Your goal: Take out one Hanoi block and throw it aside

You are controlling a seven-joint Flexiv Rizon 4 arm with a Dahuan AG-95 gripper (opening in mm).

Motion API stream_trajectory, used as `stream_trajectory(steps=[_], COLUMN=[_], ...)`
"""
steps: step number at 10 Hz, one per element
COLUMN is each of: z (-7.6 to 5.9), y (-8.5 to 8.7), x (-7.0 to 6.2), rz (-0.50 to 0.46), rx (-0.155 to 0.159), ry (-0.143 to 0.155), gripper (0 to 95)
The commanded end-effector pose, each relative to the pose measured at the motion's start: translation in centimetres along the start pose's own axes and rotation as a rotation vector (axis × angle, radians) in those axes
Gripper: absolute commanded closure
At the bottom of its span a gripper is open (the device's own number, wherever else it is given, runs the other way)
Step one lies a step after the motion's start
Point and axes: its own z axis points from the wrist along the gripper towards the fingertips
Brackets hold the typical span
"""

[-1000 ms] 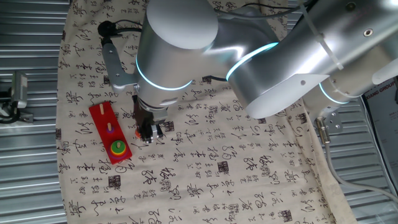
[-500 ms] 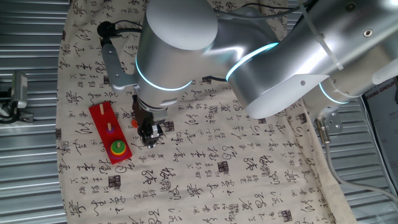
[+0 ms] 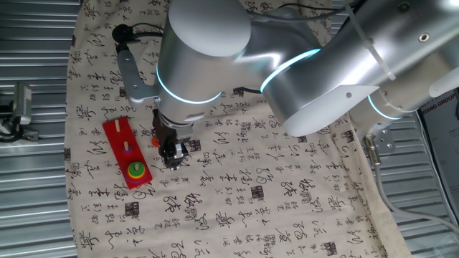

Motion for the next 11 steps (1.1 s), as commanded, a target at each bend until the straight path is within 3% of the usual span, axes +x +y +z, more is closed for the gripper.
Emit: stream_trajectory(steps=[1, 11], z=[-0.01, -0.01], y=[0.01, 0.01], x=[-0.01, -0.01], rz=[-0.002, -0.033], rx=[-0.003, 0.004], ry=[-0.001, 0.003], gripper=[38.0, 38.0])
